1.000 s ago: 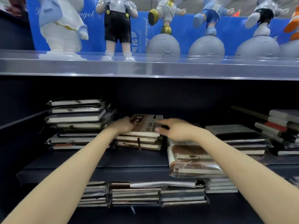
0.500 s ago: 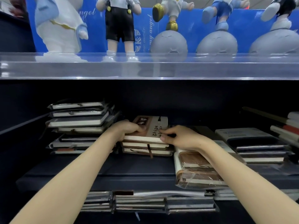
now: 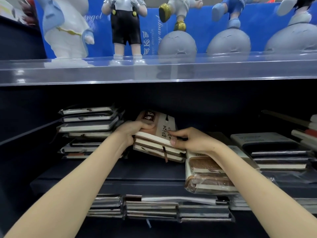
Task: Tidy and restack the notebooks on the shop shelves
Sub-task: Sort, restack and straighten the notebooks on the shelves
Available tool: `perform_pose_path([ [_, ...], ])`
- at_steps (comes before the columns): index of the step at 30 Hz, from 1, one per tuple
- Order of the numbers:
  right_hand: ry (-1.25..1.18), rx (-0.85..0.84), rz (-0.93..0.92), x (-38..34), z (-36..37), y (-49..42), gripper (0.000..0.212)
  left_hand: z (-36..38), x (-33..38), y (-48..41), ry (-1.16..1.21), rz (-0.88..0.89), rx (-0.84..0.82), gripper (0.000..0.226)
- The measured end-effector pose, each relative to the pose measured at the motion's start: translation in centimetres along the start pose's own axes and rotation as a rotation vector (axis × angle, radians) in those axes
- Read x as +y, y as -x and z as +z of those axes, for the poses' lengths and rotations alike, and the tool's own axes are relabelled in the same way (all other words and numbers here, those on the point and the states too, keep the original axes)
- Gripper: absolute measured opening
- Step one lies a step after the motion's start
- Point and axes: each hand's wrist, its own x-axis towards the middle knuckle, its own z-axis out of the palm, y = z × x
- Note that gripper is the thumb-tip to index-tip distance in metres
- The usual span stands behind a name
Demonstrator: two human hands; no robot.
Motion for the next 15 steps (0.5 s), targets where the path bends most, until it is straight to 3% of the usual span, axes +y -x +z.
perform_pose_path([
  [4,-0.038,-0.025,-0.022,-0.5,0.0,0.4,0.051,-0.2,-1.3,1.0,0.081,0.056,0.089,0.039],
  [8,-0.257,0.012,-0.027,-1.6,0.0,1.0,0.055,0.2,-2.9,3.2,0.189,0.219,0.215,0.052],
  [11,-0.359,0.133,-0.011,-2.8,1.1,1.3,0.063,0.2,-4.1,5.7,0.158,0.432,0.289,0.049],
  [15,-0.413,0.294,0.039,-4.2,2.0,1.7,0.080,-0.3,-5.5,8.3,0.065,0.617,0.252,0.055],
])
